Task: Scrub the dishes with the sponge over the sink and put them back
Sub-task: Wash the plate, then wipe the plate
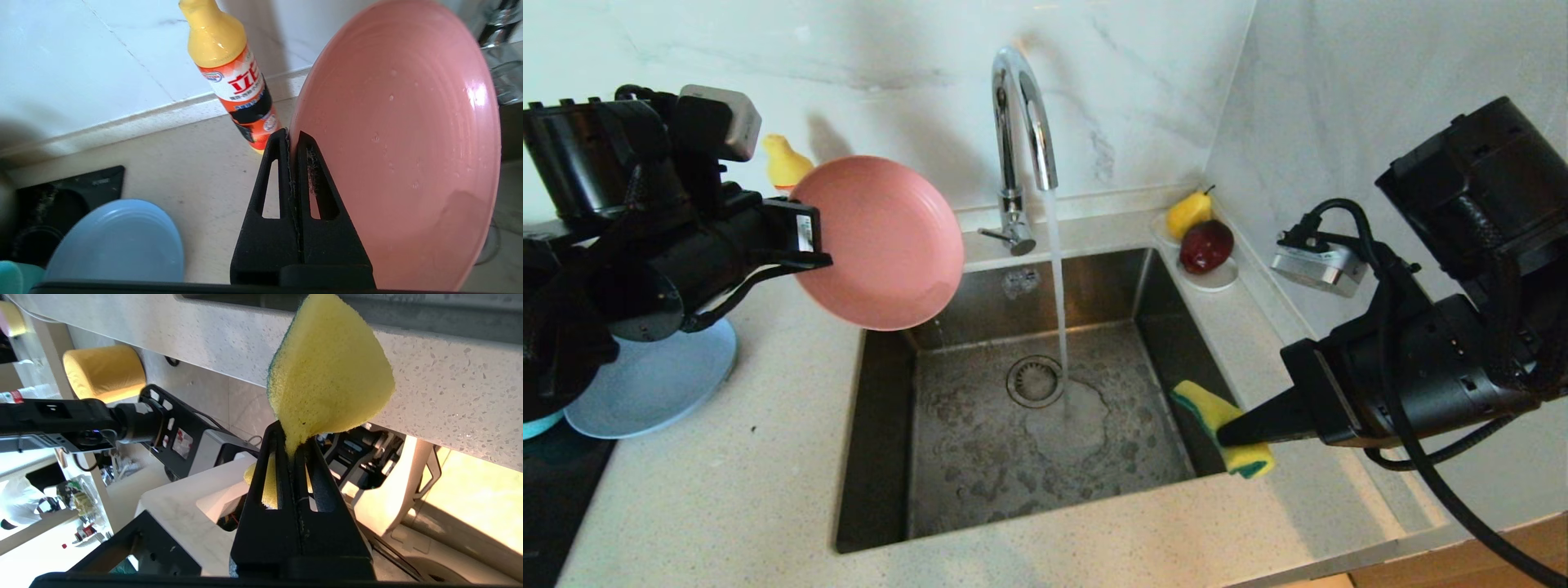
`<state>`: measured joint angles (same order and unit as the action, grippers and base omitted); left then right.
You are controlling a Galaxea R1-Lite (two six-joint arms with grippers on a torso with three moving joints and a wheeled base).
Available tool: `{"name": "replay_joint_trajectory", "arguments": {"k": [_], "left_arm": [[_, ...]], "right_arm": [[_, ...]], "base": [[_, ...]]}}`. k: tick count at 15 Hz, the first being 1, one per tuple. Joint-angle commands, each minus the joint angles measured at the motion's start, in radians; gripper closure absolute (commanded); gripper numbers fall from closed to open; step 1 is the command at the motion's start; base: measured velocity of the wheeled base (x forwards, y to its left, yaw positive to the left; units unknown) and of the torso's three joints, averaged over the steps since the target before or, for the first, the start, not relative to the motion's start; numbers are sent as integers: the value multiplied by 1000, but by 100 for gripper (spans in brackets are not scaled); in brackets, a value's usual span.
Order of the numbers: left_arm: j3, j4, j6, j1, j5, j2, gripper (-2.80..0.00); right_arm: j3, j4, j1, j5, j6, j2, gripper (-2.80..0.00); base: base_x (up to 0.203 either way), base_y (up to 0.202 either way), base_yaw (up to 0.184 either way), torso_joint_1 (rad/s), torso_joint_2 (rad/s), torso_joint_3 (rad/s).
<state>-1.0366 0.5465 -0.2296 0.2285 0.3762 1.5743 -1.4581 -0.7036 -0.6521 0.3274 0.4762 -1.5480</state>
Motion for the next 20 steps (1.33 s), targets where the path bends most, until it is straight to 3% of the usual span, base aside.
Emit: {"name": "replay_joint_trajectory", "arguments": {"k": [1,3,6,7,8,14,20], "left_arm": [[-4,-49,47,0,-18,-27,0],[-26,-218,120,0,-92,-82,0],[-78,-558,294,1,-309,-185,0],[-84,-626,334,3,-387,-216,0],[-70,-646,348,12,-410,-232,0],[98,-640,343,189,-406,-311,0],[213,-600,345,287,-362,-351,0]], "right_arm": [[-10,-4,-1,2,5,23,0],[-20,-4,-4,3,3,49,0],[-22,-5,-14,4,1,75,0],[-22,-4,-18,4,2,83,0],[-24,-4,-20,4,1,87,0],[-56,-8,-112,2,12,98,0],[-91,-7,-234,-1,17,30,0]], "base": [[0,0,0,0,0,0],[0,0,0,0,0,0],[0,0,0,0,0,0],[0,0,0,0,0,0],[0,0,0,0,0,0],[0,0,0,0,0,0],[0,0,0,0,0,0]]}}
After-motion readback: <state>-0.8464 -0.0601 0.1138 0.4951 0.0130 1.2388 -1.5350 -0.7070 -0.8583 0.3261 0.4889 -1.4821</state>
